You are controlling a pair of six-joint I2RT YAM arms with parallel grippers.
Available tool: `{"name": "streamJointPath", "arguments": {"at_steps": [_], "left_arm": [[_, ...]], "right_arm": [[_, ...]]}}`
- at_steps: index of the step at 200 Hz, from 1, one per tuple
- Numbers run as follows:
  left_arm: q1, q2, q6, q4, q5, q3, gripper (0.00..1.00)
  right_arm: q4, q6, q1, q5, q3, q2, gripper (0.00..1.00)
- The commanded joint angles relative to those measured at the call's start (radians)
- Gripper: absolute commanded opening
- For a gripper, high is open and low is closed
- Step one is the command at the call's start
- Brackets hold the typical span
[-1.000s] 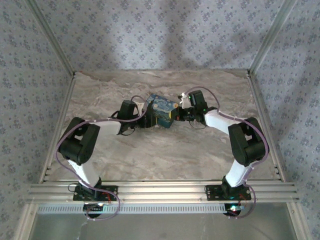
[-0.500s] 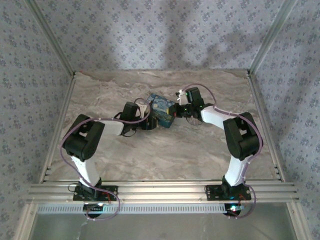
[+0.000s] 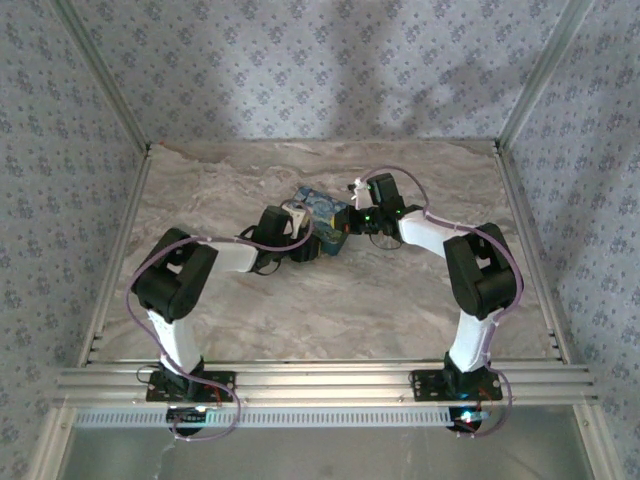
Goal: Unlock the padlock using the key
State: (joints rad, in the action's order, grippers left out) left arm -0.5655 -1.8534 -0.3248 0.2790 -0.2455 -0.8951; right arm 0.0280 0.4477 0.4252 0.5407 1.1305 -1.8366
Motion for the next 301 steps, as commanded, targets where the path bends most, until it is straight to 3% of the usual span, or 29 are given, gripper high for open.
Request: {"name": "streamJointPath", "arguments": {"at_steps": [1, 83, 125, 190, 243, 301], "left_arm": [[-0.012, -0.032, 0.026, -0.019, 0.057, -0.030, 0.51], [-0.021, -0.052, 0.020, -0.046, 0.127, -0.060, 0.37], [-0.022, -0.040, 0.017, -0.039, 0.132, -0.051, 0.24], [-0.024, 0.038, -0.023, -0.088, 0.063, -0.029, 0.20], [-0.042, 0.126, -0.168, -0.178, -0.065, -0.024, 0.20], [-0.067, 0.191, -0.343, -0.234, -0.136, -0.033, 0.18]], "right_arm": [[-0.079, 0.003, 0.011, -0.037, 0.002, -0.037, 0.01], [-0.088, -0.001, 0.028, -0.046, 0.003, -0.032, 0.01], [-0.088, -0.012, 0.030, -0.051, 0.001, -0.014, 0.01], [-0.058, -0.066, 0.020, -0.072, -0.005, 0.115, 0.01], [0.010, -0.122, 0.026, -0.125, -0.187, 0.326, 0.01], [0.103, -0.179, 0.119, -0.239, -0.459, 0.516, 0.01]]}}
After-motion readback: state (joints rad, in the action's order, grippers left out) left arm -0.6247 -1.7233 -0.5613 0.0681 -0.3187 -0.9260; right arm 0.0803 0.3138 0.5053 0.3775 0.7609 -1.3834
